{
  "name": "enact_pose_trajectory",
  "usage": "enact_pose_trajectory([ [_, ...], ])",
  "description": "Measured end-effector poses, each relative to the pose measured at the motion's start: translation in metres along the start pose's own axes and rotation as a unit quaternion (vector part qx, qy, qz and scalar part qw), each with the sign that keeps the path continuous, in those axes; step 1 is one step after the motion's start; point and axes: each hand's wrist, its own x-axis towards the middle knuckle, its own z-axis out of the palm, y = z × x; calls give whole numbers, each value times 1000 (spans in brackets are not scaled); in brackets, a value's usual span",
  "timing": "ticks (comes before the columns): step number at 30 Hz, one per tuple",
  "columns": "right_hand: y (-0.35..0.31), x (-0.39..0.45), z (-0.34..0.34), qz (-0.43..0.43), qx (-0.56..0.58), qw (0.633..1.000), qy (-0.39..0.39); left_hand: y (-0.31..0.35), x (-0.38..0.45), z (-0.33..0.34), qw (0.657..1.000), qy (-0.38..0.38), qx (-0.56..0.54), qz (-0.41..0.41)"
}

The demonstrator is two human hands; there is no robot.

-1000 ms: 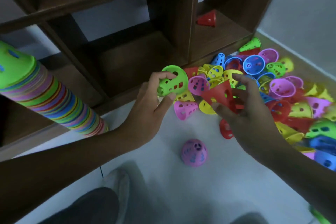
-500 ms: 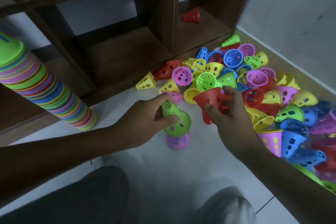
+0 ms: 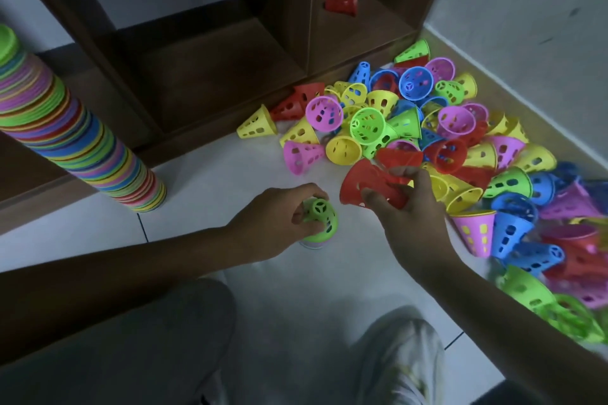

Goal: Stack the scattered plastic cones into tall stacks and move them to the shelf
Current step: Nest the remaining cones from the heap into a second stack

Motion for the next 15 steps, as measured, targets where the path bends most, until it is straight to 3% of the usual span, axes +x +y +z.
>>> enact_pose_trajectory([
  [7,-6,-17,11,-10,-41,999,-21,-9,-14,-2,1000,-1,-3,-23],
  [15,-14,-28,28,-97,-176,977,-75,-29,-32,1,996,49,-19,-66],
])
